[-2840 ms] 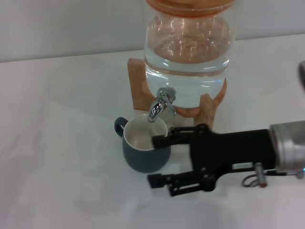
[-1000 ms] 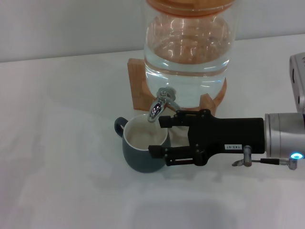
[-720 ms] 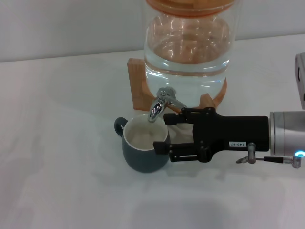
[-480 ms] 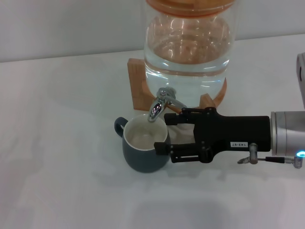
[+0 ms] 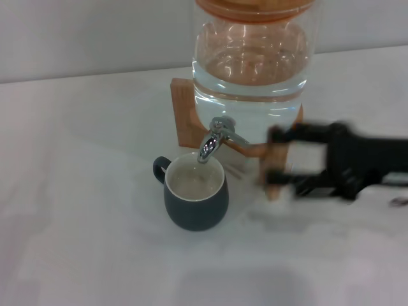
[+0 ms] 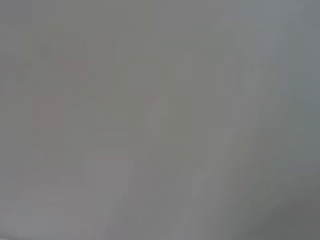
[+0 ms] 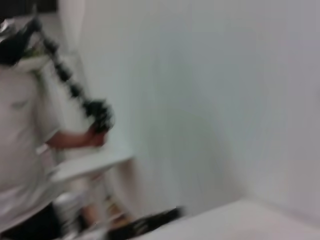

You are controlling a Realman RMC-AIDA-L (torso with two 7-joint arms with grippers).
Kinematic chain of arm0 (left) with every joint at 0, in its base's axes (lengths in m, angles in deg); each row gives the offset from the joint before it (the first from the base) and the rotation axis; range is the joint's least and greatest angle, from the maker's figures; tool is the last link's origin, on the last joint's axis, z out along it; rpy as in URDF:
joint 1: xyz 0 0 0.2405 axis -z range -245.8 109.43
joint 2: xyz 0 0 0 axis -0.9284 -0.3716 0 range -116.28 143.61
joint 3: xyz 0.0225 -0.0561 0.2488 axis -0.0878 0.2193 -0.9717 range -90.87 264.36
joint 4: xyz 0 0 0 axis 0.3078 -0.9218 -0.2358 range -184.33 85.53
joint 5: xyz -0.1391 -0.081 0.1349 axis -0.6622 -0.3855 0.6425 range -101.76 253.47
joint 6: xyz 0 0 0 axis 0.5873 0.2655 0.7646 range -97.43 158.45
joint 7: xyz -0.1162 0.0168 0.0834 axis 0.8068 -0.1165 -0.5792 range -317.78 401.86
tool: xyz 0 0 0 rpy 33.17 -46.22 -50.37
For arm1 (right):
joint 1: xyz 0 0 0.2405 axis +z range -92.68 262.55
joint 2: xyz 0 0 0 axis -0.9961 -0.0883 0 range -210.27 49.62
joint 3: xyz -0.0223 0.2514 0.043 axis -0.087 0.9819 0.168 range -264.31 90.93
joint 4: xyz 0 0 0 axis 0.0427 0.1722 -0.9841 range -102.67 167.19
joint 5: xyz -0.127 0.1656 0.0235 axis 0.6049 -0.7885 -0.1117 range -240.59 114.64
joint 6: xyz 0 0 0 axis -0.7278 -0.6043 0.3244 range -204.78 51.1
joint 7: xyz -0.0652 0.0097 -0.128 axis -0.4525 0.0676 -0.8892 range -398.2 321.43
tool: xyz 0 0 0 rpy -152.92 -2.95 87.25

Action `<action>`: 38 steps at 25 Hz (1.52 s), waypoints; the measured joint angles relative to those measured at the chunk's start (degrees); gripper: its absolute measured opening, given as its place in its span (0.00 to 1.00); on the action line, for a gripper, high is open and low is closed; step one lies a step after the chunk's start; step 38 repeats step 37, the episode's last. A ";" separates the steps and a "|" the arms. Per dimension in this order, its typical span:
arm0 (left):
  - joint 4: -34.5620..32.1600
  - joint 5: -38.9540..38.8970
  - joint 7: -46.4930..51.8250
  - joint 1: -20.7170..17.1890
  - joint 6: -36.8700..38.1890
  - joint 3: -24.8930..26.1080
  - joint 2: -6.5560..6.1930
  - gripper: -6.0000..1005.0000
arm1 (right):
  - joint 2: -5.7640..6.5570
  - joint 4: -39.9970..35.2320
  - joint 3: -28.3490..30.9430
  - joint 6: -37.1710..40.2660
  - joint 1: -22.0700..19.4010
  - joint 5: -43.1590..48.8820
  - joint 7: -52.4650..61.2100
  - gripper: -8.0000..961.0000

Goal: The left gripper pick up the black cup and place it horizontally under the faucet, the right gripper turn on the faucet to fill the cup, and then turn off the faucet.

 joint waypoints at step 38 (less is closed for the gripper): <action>3.29 -5.75 -1.68 -0.15 -1.50 -0.02 0.04 0.44 | -0.12 58.48 28.62 0.40 5.87 -18.69 -57.10 0.83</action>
